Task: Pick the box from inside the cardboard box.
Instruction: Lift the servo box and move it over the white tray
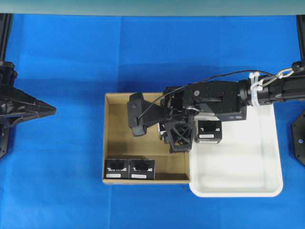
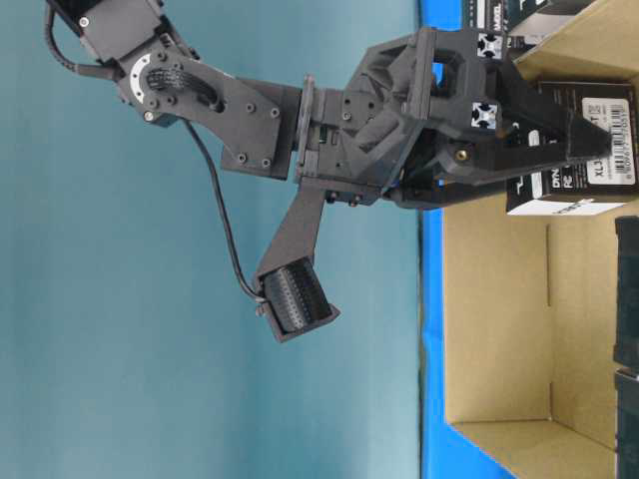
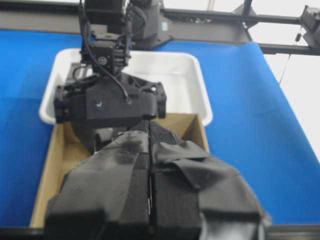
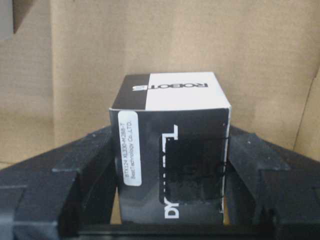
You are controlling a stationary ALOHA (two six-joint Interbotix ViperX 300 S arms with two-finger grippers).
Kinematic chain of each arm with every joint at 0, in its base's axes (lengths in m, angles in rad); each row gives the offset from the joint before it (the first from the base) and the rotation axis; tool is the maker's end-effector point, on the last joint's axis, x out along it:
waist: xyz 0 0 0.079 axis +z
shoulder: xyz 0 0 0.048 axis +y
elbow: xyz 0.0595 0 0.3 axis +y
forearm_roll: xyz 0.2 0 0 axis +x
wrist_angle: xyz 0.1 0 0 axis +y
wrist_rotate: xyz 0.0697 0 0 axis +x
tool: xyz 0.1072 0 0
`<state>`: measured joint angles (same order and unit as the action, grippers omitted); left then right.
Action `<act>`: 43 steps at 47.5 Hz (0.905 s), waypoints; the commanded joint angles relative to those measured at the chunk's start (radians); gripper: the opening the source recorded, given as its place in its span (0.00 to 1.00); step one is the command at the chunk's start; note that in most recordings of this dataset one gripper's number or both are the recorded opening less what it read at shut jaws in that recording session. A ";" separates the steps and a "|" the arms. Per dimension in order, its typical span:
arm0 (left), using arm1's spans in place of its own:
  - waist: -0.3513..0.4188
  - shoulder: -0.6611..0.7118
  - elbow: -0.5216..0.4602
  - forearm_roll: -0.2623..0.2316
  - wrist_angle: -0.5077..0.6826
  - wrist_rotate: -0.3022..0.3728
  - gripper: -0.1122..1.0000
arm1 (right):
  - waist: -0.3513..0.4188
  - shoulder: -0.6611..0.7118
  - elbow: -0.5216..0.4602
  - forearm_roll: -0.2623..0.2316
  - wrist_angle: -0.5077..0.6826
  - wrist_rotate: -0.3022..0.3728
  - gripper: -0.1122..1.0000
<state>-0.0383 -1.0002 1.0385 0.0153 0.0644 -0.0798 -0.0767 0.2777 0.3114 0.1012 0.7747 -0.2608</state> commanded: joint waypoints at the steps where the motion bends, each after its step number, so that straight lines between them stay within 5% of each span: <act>1: 0.000 0.009 -0.026 0.002 -0.005 0.000 0.04 | 0.006 -0.006 -0.009 0.002 0.000 0.003 0.65; 13: 0.000 0.009 -0.028 0.002 -0.005 0.002 0.04 | -0.005 -0.063 -0.091 0.011 0.074 0.052 0.65; 23: 0.000 0.006 -0.029 0.002 -0.005 0.003 0.04 | -0.035 -0.133 -0.258 0.012 0.342 0.112 0.65; 43: 0.000 0.003 -0.034 0.003 -0.005 0.003 0.04 | -0.048 -0.196 -0.566 0.005 0.736 0.120 0.65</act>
<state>-0.0383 -1.0002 1.0354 0.0153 0.0660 -0.0767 -0.1243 0.0936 -0.2071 0.1074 1.4573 -0.1396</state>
